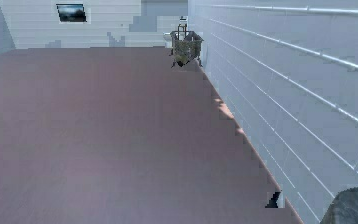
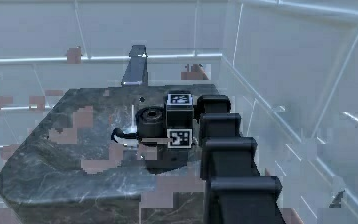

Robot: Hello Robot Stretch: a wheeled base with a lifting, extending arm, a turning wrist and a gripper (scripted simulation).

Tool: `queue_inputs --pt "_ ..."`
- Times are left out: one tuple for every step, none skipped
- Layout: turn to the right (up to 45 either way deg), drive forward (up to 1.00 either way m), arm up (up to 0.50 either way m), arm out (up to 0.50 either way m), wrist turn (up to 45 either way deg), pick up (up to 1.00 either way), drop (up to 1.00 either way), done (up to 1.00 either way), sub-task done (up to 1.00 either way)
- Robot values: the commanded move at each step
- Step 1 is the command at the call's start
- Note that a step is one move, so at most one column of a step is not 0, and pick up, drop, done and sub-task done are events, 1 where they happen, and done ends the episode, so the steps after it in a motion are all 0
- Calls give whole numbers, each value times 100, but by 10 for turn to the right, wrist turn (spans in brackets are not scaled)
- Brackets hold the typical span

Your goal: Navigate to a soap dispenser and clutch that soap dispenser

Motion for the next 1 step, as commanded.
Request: queue_inputs --pt "0 0 0 0 0 0 0 100 0"
